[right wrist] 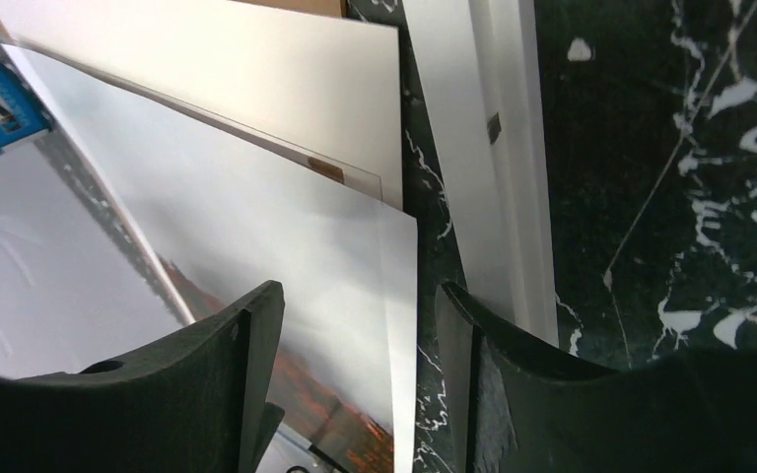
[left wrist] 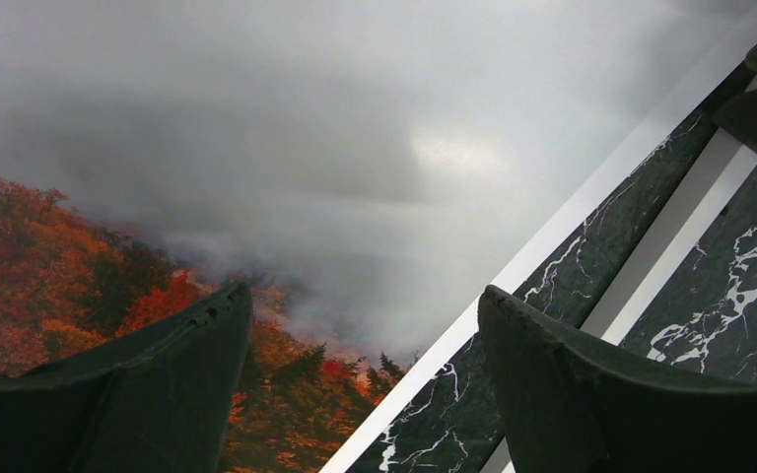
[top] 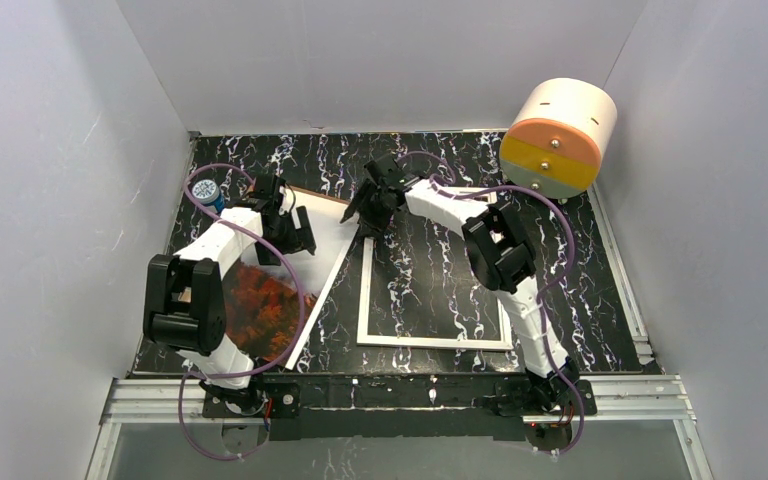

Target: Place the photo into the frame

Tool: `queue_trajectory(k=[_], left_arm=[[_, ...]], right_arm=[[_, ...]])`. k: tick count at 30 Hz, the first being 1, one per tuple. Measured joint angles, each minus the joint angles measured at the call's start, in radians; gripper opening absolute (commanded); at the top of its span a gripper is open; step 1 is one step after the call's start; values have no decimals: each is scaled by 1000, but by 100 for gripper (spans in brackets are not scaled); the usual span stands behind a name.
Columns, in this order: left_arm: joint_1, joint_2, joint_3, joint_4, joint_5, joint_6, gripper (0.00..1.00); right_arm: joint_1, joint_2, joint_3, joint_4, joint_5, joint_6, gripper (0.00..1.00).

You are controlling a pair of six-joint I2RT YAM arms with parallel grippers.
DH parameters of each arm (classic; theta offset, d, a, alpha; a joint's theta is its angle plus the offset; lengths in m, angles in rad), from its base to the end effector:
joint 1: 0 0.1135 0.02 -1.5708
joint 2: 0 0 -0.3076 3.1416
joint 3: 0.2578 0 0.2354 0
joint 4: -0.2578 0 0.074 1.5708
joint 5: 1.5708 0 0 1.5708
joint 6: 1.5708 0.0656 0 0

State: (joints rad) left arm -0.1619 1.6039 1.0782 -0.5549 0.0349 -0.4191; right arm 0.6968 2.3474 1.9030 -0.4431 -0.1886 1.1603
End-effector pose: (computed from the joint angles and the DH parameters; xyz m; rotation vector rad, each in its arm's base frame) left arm 0.3183 -0.0543 0.2355 -0.3311 2.6514 -0.2361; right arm 0.4172 0.3652 0.1819 0.5372 2.6755 0.9311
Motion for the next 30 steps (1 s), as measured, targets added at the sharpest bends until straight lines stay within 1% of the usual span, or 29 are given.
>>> queue_trajectory(k=[4,9,12,14,16,20,24,27,29,30], left_arm=[[0,1,0,2,-3,9,85],[0,2,-1,16,2,29,86],[0,12,-1,33,6,37,86],[0,29,-1,40,9,42,85],[0,46,-3,48,11,43,81],[0,61,-8,53,10,45,67],[0,71,-17,54,9,46,61],[0,85,-25,50,4,45,59],[0,92,-25,50,-3,45,57],[0,93,-25,49,-11,45,56]], right_arm=[[28,2,20,-50,58,7,70],[50,29,56,-60,81,5,72],[49,48,84,-50,77,0,71],[45,48,74,-25,65,-5,68],[41,35,23,52,29,-8,66],[29,-8,-102,200,-21,-10,58],[25,-26,-169,296,-55,-12,51],[25,-26,-184,334,-82,-11,47],[25,-26,-190,350,-92,-10,40],[25,-26,-194,360,-98,-10,39]])
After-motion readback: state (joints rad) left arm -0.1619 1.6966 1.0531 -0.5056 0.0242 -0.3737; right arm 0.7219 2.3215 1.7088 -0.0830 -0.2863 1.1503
